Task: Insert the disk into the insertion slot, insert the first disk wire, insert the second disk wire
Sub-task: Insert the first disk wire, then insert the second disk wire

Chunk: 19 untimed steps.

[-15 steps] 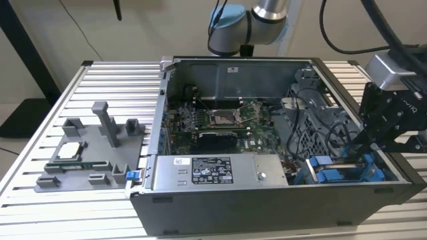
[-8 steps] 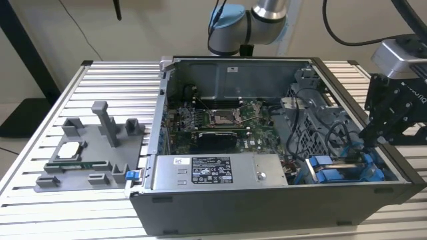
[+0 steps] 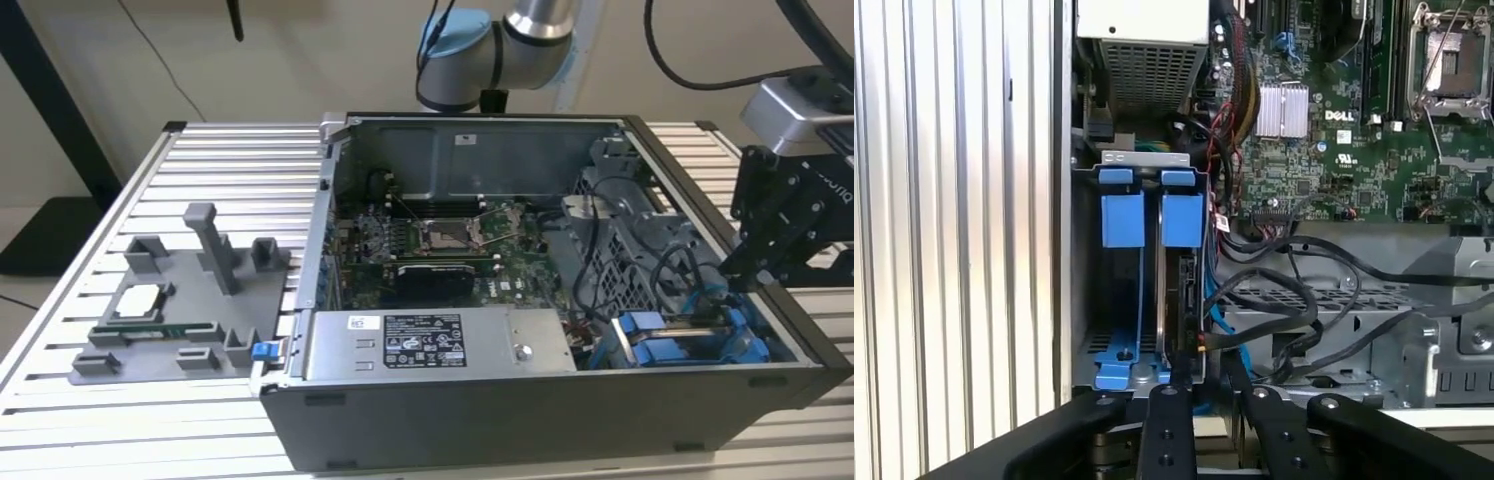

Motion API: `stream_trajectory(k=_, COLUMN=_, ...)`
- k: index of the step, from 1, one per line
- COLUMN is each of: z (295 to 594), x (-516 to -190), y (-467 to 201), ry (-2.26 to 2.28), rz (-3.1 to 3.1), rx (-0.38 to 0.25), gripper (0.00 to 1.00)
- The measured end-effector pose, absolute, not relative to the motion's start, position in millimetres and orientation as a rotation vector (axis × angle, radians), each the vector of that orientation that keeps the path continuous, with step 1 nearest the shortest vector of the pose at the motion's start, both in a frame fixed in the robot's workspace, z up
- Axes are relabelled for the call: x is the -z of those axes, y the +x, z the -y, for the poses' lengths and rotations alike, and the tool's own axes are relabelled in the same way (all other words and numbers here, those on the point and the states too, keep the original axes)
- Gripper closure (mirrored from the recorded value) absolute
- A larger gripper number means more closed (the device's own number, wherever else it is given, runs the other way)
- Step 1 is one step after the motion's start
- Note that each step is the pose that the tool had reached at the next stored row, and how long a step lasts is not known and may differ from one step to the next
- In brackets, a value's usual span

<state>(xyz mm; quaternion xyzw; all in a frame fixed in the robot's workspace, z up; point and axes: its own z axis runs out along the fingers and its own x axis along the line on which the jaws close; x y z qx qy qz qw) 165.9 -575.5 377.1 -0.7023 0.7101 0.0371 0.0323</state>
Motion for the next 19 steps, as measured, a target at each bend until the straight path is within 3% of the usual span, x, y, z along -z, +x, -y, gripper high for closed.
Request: stream_trajectory(k=19, z=567, x=-366, y=184, ry=-2.176, rz=-2.196, rx=-0.109, gripper=0.0)
